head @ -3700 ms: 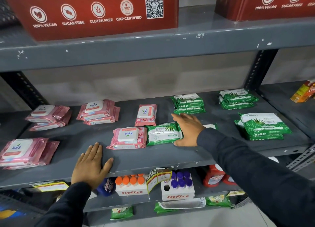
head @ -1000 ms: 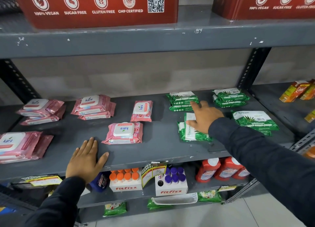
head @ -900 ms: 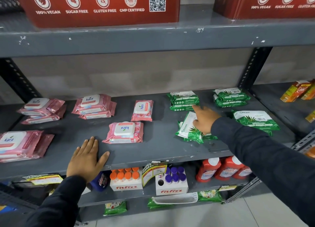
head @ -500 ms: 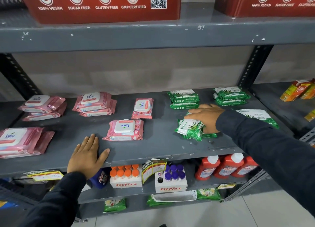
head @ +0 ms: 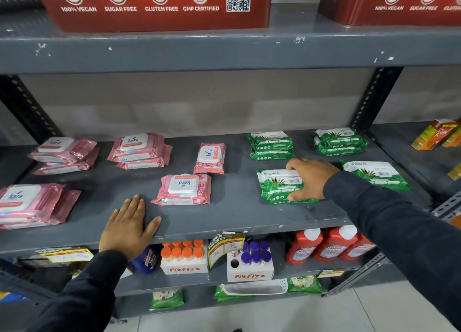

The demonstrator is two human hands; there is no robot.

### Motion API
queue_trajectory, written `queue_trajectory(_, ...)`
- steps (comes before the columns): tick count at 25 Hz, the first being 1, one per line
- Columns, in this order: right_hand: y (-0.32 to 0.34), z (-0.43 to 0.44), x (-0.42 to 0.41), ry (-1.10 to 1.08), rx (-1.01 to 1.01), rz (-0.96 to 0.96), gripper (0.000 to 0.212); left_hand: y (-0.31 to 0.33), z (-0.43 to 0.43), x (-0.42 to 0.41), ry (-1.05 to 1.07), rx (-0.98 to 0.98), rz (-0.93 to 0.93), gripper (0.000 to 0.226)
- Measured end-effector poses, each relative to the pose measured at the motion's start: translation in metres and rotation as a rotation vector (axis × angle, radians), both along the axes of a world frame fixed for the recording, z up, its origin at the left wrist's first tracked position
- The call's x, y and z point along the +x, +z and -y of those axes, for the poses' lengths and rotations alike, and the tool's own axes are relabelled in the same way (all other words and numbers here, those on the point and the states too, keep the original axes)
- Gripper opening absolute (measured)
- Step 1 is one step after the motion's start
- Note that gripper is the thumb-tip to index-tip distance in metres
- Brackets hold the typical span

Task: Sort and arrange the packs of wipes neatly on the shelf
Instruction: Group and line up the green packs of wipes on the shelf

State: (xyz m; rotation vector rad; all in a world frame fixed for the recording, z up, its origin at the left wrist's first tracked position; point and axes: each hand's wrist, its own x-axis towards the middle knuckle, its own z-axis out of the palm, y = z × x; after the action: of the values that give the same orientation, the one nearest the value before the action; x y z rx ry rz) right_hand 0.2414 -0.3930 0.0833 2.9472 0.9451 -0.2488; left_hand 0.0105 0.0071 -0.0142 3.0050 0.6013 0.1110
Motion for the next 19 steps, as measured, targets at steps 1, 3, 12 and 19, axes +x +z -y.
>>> queue_trajectory(1,-0.001,0.0,0.0,-0.007,0.003,0.002,0.082,0.0,0.0,0.0,-0.001,-0.001,0.0,0.095)
queue_trajectory(3,-0.004,0.001,0.001,-0.026,-0.005,0.006,0.102,-0.001,0.0,0.0,-0.007,0.001,-0.001,0.096)
queue_trajectory(12,-0.06,0.036,-0.025,-0.37,0.869,-0.315,0.12,-0.005,-0.003,0.0,-0.017,0.01,0.007,0.096)
queue_trajectory(19,-0.084,0.008,-0.073,-0.467,0.871,0.194,0.124,-0.009,-0.006,0.001,-0.018,0.012,0.032,0.094)
